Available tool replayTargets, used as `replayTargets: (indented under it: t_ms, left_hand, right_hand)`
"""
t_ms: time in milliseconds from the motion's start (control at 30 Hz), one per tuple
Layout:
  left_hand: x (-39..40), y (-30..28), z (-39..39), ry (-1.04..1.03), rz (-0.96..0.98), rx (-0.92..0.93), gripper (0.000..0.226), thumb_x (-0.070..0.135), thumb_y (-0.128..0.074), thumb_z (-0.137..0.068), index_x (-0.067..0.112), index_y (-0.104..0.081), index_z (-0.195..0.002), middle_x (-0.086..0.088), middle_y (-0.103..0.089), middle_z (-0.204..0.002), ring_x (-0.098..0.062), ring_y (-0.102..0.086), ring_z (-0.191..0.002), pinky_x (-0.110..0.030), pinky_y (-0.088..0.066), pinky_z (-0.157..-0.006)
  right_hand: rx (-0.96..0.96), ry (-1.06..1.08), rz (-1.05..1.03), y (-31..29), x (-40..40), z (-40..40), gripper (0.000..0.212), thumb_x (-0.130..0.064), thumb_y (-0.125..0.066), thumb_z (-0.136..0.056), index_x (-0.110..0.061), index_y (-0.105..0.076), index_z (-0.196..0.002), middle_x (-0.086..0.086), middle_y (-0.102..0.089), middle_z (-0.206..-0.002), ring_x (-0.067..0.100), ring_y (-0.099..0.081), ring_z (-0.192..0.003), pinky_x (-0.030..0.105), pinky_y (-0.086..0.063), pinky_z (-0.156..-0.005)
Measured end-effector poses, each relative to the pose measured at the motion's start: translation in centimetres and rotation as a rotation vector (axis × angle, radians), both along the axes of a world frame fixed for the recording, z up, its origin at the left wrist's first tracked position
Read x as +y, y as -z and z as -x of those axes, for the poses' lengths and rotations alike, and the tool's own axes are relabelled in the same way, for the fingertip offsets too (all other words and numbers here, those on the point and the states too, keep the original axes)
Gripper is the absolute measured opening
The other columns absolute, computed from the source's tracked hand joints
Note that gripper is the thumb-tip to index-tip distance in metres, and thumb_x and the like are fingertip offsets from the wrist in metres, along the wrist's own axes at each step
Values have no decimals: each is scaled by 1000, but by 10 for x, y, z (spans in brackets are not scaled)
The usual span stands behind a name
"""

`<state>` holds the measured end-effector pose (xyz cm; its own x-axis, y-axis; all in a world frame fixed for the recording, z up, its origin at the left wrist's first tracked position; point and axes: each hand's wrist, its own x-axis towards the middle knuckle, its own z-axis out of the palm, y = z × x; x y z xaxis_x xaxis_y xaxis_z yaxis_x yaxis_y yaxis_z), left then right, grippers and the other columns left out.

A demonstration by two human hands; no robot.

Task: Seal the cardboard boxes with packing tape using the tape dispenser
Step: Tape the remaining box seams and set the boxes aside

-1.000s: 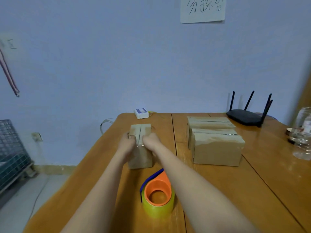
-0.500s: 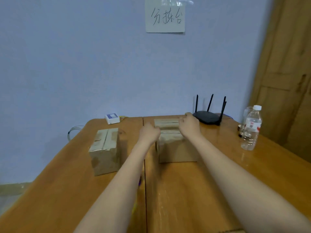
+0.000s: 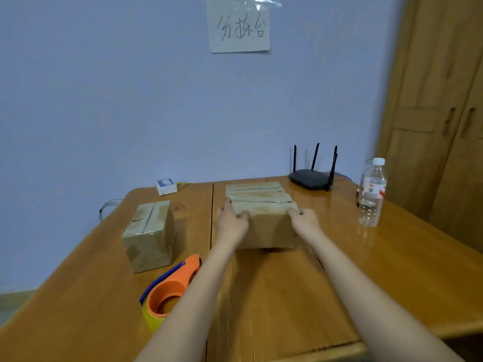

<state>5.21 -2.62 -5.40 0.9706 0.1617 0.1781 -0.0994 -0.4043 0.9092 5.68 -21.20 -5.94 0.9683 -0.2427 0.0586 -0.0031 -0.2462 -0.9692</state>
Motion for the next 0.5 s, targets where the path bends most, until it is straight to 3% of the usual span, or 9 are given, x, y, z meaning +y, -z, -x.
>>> replayTargets:
  t_ms: [67,133,300,500]
  left_hand:
    - [5,-2,19,30,-23,-51,69,36,-55,-100,22,-21,-158,-7,-24,-160,-29,-35,-143,-48,-35,-116]
    - [11,-1,42,80,-30,-92,68,40,-56,-99,26,-23,-157,-1,-30,-159,-25,-38,-142,-48,-38,-114]
    - [24,12,86,205,20,-85,74,50,-59,-94,31,-22,-156,6,-36,-156,-15,-39,-137,-33,-42,-104]
    - [31,33,102,299,74,67,70,49,-58,-94,30,-27,-154,0,-37,-155,-22,-39,-140,-37,-41,-107]
  right_hand:
    - [-55,-5,65,-4,-7,24,50,-47,-50,-102,-6,-64,-126,13,-69,-121,32,-64,-110,44,-55,-86]
    - [-73,-8,156,-6,-16,58,68,-61,-48,-97,-11,-51,-143,4,-60,-135,25,-58,-123,44,-50,-101]
    - [-71,-75,172,8,-31,133,74,-65,-49,-92,-27,-36,-153,-4,-54,-142,14,-54,-123,37,-50,-102]
    - [-3,-120,293,30,-31,161,72,-65,-40,-95,-24,-34,-153,0,-42,-151,19,-39,-140,33,-35,-111]
